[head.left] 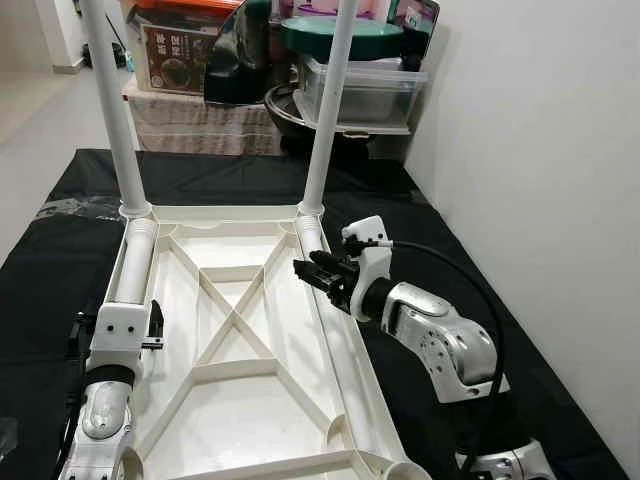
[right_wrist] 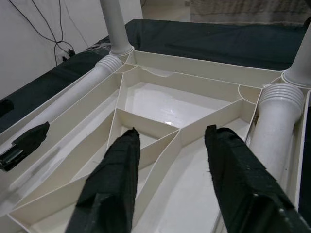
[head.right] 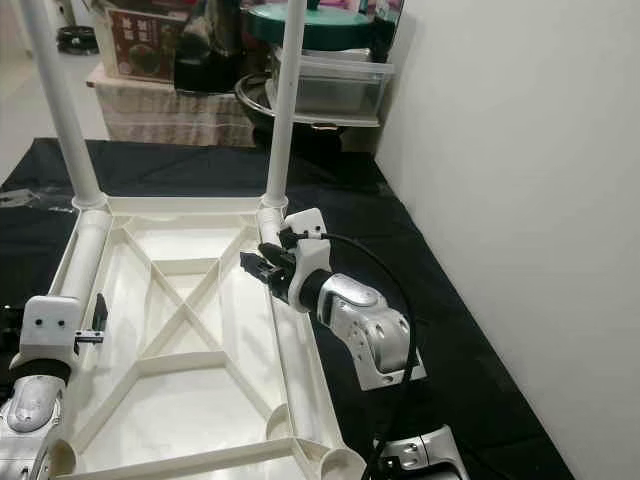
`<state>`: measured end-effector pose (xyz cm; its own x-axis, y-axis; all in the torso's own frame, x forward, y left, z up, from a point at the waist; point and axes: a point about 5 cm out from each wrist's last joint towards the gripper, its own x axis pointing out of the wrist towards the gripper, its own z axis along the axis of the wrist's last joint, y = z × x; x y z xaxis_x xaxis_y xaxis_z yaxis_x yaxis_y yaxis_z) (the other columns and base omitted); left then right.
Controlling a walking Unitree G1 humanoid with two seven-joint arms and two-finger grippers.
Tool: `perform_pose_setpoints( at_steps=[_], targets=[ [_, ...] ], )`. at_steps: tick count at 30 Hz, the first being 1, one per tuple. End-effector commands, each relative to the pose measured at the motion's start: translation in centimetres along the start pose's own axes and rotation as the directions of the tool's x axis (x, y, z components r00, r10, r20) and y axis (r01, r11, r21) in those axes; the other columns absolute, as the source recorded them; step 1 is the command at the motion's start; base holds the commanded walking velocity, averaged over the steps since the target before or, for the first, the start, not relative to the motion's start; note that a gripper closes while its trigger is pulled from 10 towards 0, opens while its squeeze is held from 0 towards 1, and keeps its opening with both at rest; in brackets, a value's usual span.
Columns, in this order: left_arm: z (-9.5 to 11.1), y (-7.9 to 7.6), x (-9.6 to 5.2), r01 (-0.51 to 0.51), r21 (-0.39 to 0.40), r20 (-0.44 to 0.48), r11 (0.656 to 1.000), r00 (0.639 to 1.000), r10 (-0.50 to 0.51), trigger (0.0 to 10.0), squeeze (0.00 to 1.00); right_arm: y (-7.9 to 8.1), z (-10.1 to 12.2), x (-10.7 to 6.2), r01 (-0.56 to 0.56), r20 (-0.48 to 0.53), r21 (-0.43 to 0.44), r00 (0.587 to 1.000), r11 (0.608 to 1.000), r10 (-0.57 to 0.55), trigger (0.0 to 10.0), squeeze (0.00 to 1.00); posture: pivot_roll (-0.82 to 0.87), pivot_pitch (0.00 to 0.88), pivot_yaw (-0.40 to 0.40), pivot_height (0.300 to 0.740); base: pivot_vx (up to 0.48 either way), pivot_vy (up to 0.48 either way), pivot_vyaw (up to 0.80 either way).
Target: Building children table
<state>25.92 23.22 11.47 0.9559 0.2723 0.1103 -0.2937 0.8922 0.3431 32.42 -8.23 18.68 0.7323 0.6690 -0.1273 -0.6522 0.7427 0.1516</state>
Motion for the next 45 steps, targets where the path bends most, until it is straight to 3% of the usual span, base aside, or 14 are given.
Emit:
perform_pose_setpoints(
  at_steps=[1, 4, 7, 13, 16, 17, 18, 19, 22, 28, 31, 36, 38, 45],
  targets=[
    [-1.5, -1.0, -0.6, 0.048, 0.013, -0.079, 0.999, 0.996, -0.047, 10.0, 0.0, -0.3, -0.5, 0.1, 0.017, -0.026, -0.016, 1.0, 1.0, -0.017, 10.0, 1.0, 0.02, 0.0, -0.152, 0.74, 0.0, 0.0, 0.0],
    [-1.5, -1.0, -0.6, 0.049, 0.014, -0.077, 0.999, 0.996, -0.048, 10.0, 0.0, -0.3, -0.8, 0.1, 0.02, -0.044, -0.025, 0.999, 0.999, -0.021, 10.0, 1.0, 0.02, 0.0, -0.152, 0.74, 0.0, 0.0, 0.0],
    [-1.3, -1.3, -0.5, 0.046, 0.007, -0.072, 0.999, 0.996, -0.046, 10.0, 0.0, -1.2, -3.1, 1.4, 0.108, -0.134, -0.15, 0.983, 0.983, -0.128, 10.0, 1.0, 0.04, 0.0, -0.157, 0.74, 0.0, 0.0, 0.0],
    [-1.2, -1.1, -0.3, 0.041, 0.006, -0.064, 0.999, 0.997, -0.04, 10.0, 0.0, -1.5, -4.2, 2.2, 0.154, -0.174, -0.153, 0.968, 0.976, -0.18, 10.0, 1.0, 0.05, 0.0, -0.158, 0.74, 0.0, 0.0, 0.0],
    [-1.2, -0.8, -0.3, 0.036, 0.012, -0.063, 0.999, 0.997, -0.036, 10.0, 0.0, -1.9, -5.3, 2.2, 0.162, -0.248, -0.208, 0.945, 0.965, -0.213, 10.0, 1.0, 0.05, 0.0, -0.158, 0.74, 0.0, 0.0, 0.0],
    [-1.2, -0.8, -0.3, 0.035, 0.014, -0.063, 0.999, 0.997, -0.035, 10.0, 0.0, -2.0, -5.9, 2.0, 0.173, -0.287, -0.146, 0.935, 0.974, -0.209, 10.0, 0.55, 0.05, 0.0, -0.158, 0.74, 0.0, 0.0, 0.0],
    [-1.2, -0.8, -0.3, 0.035, 0.014, -0.063, 0.999, 0.997, -0.035, 10.0, 0.0, -2.0, -5.9, 2.0, 0.173, -0.287, -0.146, 0.935, 0.974, -0.209, 10.0, 0.55, 0.05, 0.0, -0.158, 0.74, 0.0, 0.0, 0.0],
    [-1.3, -0.8, -0.3, 0.035, 0.016, -0.063, 0.999, 0.997, -0.034, 10.0, 0.0, -2.2, -6.3, 1.8, 0.188, -0.319, -0.075, 0.926, 0.979, -0.202, 10.0, 0.0, 0.05, 0.0, -0.158, 0.74, 0.0, 0.0, 0.0],
    [-1.2, -0.9, -0.4, 0.035, 0.015, -0.061, 0.999, 0.998, -0.034, 10.0, 0.0, -2.7, -6.8, 1.3, 0.216, -0.359, 0.023, 0.913, 0.976, -0.194, 10.0, 0.0, 0.05, 0.0, -0.158, 0.74, 0.0, 0.0, 0.0],
    [-1.3, -1.0, -0.5, 0.041, 0.014, -0.064, 0.999, 0.997, -0.04, 10.0, 0.0, -5.1, -6.8, -0.4, 0.291, -0.411, -0.041, 0.867, 0.956, -0.282, 10.0, 0.0, 0.03, 0.0, -0.153, 0.74, 0.0, 0.0, 0.0],
    [-1.3, -1.0, -0.5, 0.041, 0.014, -0.064, 0.999, 0.997, -0.04, 10.0, 0.0, -5.4, -6.4, -0.8, 0.3, -0.419, -0.047, 0.86, 0.953, -0.291, 10.0, 0.0, 0.03, 0.0, -0.153, 0.74, 0.0, 0.0, 0.0],
    [-1.3, -1.1, -0.5, 0.041, 0.012, -0.065, 0.999, 0.997, -0.04, 10.0, 0.0, -5.2, -6.2, -1.6, 0.307, -0.467, -0.031, 0.837, 0.951, -0.286, 10.0, 0.0, 0.02, 0.0, -0.153, 0.74, 0.0, 0.0, 0.0],
    [-1.3, -1.4, -0.6, 0.047, 0.01, -0.069, 0.999, 0.997, -0.046, 10.0, 0.0, -3.8, -6.0, -3.3, 0.226, -0.572, 0.02, 0.802, 0.974, -0.175, 10.0, 0.0, -0.01, 0.0, -0.159, 0.74, 0.0, 0.0, 0.0],
    [-1.4, -1.6, -0.5, 0.047, 0.006, -0.072, 0.999, 0.996, -0.046, 10.0, 0.0, -2.5, -5.3, -4.1, 0.162, -0.639, 0.05, 0.764, 0.986, -0.093, 10.0, 0.0, -0.02, 0.0, -0.168, 0.74, 0.0, 0.0, 0.0]
  ],
)
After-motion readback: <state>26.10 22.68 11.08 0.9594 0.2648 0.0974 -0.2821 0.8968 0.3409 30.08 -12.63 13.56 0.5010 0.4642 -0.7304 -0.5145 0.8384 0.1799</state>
